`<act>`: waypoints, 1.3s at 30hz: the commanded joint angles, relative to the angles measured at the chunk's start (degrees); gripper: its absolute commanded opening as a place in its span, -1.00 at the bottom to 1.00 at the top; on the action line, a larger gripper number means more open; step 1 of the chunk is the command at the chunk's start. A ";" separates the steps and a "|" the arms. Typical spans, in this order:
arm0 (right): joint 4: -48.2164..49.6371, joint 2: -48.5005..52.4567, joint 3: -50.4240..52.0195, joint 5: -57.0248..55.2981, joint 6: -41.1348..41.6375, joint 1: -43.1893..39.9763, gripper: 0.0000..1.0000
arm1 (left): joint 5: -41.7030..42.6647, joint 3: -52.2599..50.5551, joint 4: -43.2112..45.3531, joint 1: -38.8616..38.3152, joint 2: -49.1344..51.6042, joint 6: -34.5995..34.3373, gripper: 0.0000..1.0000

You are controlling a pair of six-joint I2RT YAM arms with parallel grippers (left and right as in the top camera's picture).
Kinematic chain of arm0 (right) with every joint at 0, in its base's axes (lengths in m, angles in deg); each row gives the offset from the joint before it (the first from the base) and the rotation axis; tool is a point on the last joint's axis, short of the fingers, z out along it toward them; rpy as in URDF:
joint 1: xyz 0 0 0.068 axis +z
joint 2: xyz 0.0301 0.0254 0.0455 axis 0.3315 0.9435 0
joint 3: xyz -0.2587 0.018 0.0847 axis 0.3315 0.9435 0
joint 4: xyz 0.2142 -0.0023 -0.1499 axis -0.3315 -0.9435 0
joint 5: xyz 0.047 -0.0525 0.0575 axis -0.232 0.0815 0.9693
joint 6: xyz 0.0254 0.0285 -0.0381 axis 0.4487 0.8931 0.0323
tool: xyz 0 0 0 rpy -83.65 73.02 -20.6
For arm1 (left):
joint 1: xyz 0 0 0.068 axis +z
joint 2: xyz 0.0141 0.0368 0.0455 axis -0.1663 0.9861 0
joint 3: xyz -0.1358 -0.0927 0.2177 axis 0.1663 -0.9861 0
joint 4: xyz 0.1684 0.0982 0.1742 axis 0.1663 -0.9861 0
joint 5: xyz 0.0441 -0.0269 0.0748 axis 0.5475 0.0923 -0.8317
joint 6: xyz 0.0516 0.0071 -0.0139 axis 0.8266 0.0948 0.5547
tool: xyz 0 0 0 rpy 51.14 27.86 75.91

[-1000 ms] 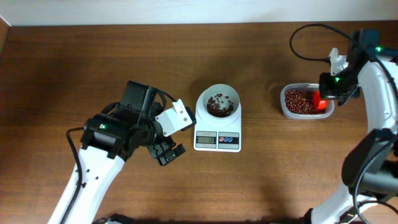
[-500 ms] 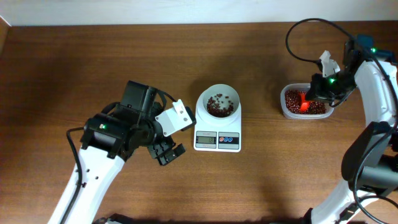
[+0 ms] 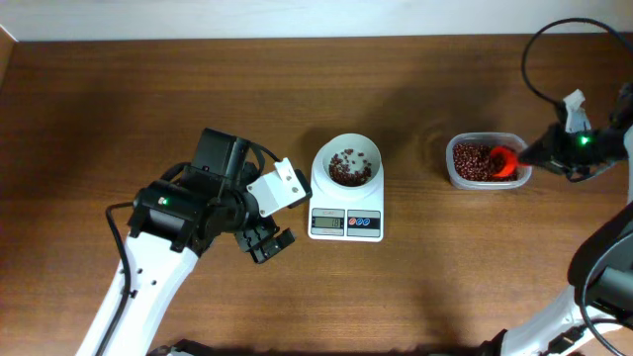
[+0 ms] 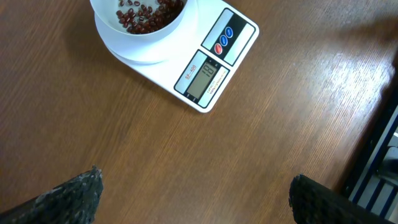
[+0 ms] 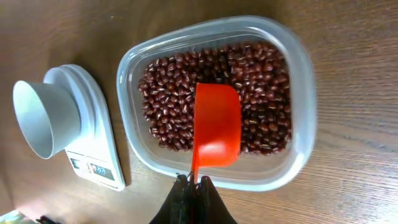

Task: Scoop and weigh 50g on scale
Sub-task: 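Dip the scoop into the red beans and scoop more, then carry the filled scoop with the right gripper over the white bowl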

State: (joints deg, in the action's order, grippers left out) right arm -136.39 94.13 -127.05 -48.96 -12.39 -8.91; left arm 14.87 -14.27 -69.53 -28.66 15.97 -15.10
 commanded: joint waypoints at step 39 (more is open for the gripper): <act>-1.53 1.05 0.39 30.14 -4.31 27.76 -0.92 | 0.83 1.05 0.09 0.31 0.04 0.94 0.98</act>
State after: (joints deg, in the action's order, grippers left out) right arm -139.56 94.19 -126.83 -19.32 -18.40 16.92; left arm 14.87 -14.27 -69.55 -28.66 15.97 -15.10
